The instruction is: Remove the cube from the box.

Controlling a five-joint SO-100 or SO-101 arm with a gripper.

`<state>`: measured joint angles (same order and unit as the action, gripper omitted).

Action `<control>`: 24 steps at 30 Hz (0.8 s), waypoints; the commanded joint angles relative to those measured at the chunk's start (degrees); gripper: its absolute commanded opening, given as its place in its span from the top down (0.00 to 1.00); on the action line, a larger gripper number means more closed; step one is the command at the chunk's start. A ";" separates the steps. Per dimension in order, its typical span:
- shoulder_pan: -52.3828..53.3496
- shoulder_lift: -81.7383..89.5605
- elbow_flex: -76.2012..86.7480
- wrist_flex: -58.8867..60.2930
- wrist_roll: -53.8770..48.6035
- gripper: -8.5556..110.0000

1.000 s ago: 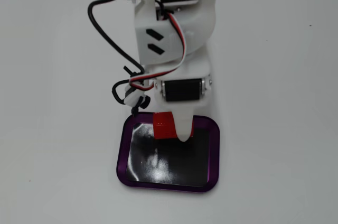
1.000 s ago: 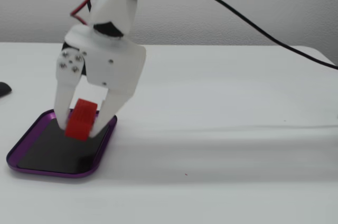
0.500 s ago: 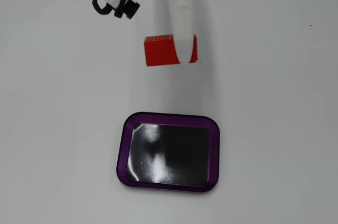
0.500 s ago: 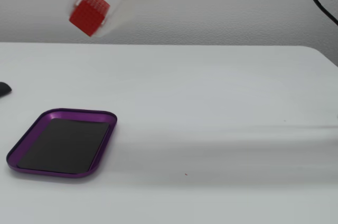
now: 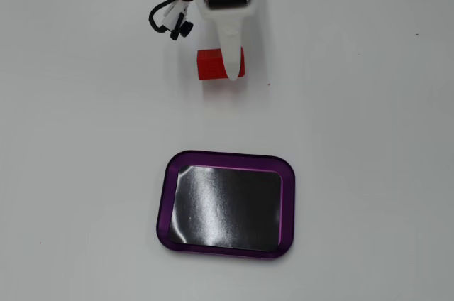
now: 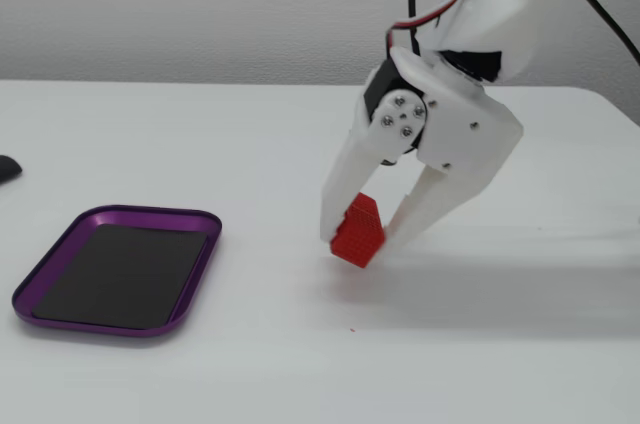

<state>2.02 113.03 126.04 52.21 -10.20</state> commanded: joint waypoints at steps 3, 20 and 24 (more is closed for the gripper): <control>-0.18 2.81 5.27 -5.45 -0.44 0.93; -0.26 3.52 6.77 -6.24 -0.35 0.93; -0.88 3.60 6.42 -5.54 -0.35 0.90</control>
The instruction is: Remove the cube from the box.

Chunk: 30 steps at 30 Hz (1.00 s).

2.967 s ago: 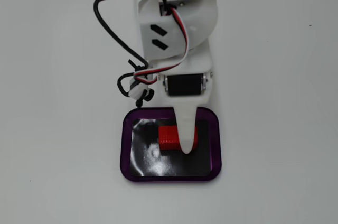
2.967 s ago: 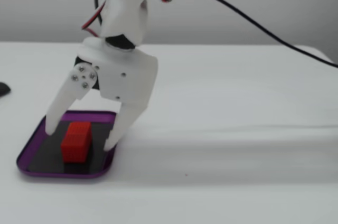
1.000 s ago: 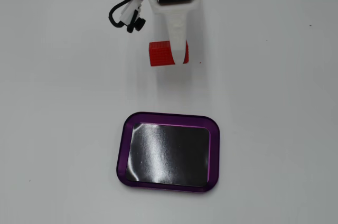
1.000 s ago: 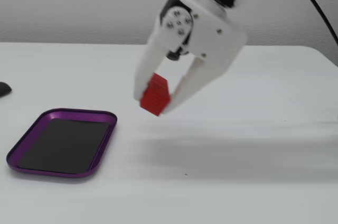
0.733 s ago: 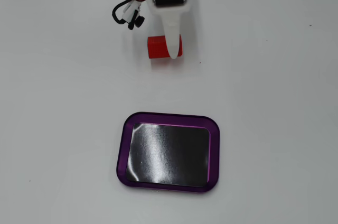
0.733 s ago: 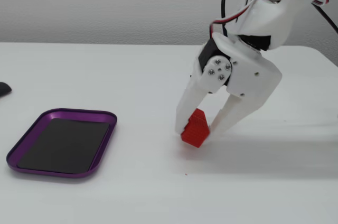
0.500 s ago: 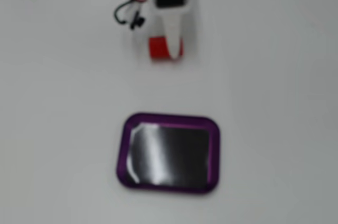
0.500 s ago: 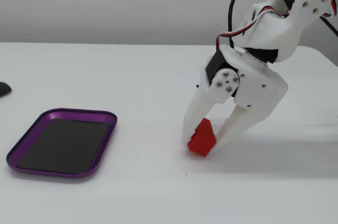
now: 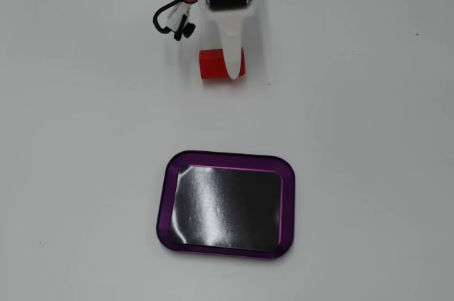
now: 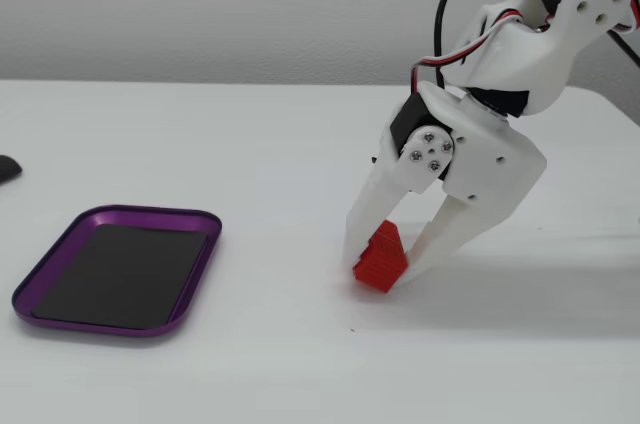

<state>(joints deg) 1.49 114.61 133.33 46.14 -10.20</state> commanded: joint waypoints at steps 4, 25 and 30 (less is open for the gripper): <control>-0.44 2.11 -0.88 1.14 -0.35 0.79; 0.26 24.43 -13.36 15.12 0.18 0.75; 0.35 42.36 -7.47 15.03 -0.26 0.75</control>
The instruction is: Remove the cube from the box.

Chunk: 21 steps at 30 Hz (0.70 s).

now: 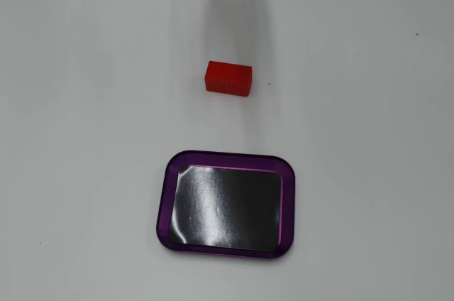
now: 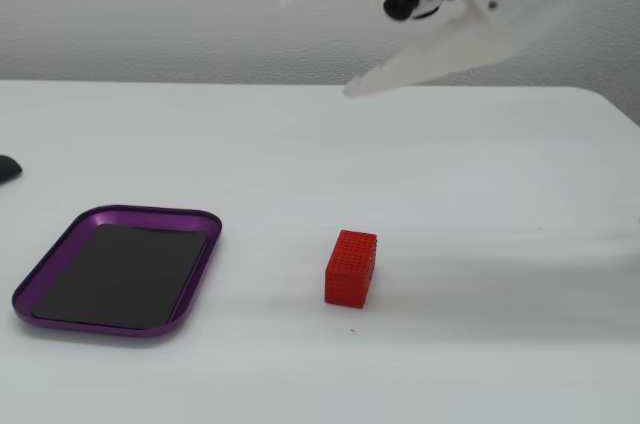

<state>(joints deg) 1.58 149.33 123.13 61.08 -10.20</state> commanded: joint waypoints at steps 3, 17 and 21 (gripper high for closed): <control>0.26 17.40 11.07 -1.05 -0.35 0.75; 1.05 42.71 38.58 -1.49 0.70 0.76; 4.13 42.01 42.45 -1.41 2.29 0.76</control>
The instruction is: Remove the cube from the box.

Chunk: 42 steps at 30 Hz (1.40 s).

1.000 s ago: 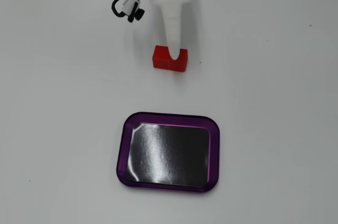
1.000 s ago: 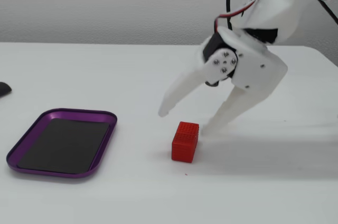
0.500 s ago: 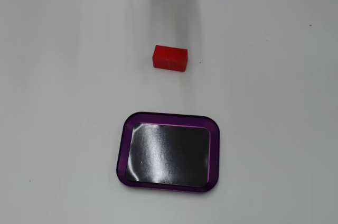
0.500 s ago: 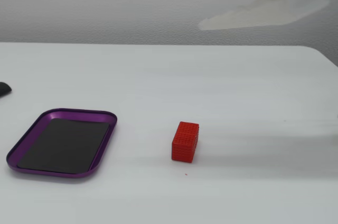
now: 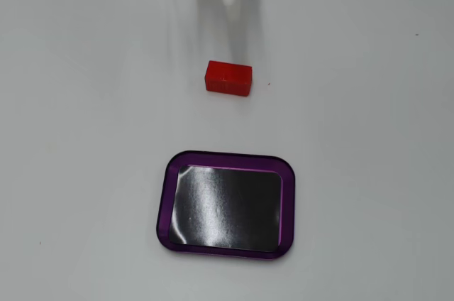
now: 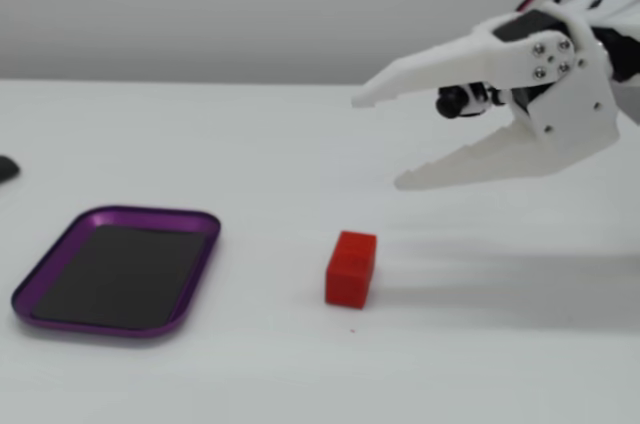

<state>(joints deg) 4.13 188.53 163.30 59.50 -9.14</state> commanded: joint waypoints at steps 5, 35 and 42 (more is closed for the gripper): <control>3.60 2.81 2.99 1.49 5.27 0.76; 3.60 2.72 2.99 2.55 4.83 0.93; 3.60 2.72 2.99 1.85 4.92 0.93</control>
<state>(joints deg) 7.47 188.53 166.03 61.88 -4.13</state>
